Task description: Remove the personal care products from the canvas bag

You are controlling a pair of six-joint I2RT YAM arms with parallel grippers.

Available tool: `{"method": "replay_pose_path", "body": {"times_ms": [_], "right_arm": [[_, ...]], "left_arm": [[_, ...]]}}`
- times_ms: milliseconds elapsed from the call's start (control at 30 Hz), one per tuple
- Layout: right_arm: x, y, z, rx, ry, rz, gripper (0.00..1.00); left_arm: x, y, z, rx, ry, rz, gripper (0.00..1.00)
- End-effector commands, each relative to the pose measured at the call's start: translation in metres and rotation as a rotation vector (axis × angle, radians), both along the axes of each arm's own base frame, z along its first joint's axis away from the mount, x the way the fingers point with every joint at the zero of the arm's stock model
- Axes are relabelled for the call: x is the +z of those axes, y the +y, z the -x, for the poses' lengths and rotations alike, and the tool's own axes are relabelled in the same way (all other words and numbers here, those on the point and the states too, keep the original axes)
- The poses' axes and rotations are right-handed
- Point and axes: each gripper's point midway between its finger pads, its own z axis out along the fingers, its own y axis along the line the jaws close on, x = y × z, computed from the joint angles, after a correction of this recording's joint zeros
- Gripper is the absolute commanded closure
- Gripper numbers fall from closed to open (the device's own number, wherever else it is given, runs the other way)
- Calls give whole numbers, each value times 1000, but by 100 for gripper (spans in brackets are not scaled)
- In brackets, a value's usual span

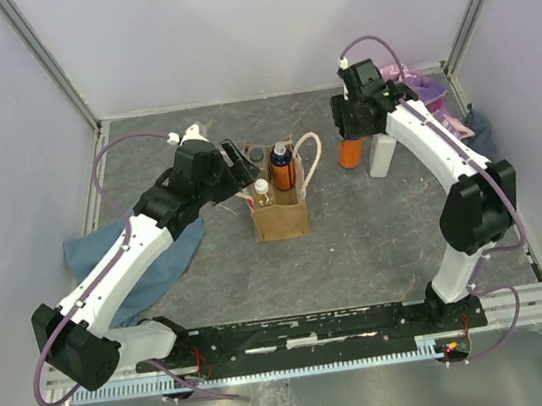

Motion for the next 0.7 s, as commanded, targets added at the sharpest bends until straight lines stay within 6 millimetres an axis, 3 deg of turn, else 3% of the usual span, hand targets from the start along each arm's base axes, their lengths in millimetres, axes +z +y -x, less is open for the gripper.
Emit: {"method": "replay_pose_path", "body": {"times_ms": [0, 233, 467, 667], "right_arm": [[6, -4, -26, -35, -86, -39, 45], [-25, -11, -27, -56, -43, -43, 44], [-45, -16, -27, -68, 0, -20, 33], [-52, -16, -26, -70, 15, -17, 23]], "left_arm": [[10, 1, 2, -17, -46, -3, 18], [6, -2, 0, -22, -38, 1, 17], [-11, -19, -2, -94, 8, 3, 14], [-25, -20, -4, -123, 38, -58, 13]]}}
